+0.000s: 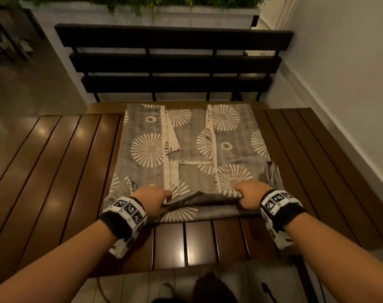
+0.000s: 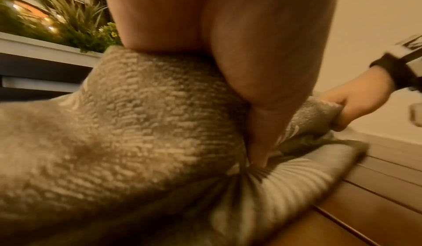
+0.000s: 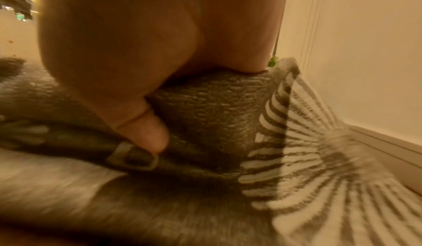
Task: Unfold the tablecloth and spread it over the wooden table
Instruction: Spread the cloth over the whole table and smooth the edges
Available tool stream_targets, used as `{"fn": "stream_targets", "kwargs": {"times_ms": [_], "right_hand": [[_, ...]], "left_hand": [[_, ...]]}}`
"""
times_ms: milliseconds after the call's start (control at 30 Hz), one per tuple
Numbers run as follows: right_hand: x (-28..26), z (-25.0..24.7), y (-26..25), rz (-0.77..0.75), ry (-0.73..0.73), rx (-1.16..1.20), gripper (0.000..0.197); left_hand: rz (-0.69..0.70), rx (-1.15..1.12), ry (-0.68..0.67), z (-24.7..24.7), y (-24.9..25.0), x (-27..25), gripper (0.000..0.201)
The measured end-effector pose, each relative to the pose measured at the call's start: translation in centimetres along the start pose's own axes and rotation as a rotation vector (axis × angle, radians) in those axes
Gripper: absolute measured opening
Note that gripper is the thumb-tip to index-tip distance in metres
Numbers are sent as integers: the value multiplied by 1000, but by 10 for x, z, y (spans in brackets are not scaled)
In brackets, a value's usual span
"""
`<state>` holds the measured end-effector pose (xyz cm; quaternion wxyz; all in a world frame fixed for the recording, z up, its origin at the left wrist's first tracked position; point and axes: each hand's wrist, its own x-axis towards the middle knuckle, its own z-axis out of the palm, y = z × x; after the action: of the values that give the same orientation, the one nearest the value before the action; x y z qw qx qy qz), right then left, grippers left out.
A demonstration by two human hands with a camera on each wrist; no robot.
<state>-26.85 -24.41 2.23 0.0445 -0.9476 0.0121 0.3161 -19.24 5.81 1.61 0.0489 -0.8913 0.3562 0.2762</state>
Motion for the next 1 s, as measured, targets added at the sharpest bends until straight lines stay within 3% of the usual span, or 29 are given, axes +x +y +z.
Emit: {"fn": "stream_targets", "kwargs": {"times_ms": [67,133,200,267,300,367,433,533,600,733,800,1000], "right_hand": [[-21,17,-9,33,-43,-42,30],[-41,39,-18,55,-152,-97,35],[-63,61,-27,66,-282,-90,45],[-82,73,-33,82,-401,22,55],[-90,72,-36,117,-458,147,54],[-100,65,-40,163,-537,322,33],[-99,62,-33,151,-409,310,21],[-86,68,-19,129,-15,204,26],[-80,78,-16,126,63,218,37],[-71,95,-19,216,30,205,95],[-68,98,-20,245,19,159,113],[-69,109,-20,228,-3,174,106]], "left_hand": [[34,-31,-29,19,14,-24,31],[96,-63,-107,46,29,-47,38],[181,-132,-295,69,43,-68,53],[215,-282,-465,76,54,-80,56],[209,-364,-485,75,58,-82,51],[174,-439,-348,69,61,-74,42],[148,-374,-94,62,60,-53,36],[89,-176,150,59,61,-19,51],[35,-72,146,66,67,-7,65],[33,22,144,81,78,0,69],[55,30,132,79,81,1,72],[131,53,-14,65,86,3,77]]}}
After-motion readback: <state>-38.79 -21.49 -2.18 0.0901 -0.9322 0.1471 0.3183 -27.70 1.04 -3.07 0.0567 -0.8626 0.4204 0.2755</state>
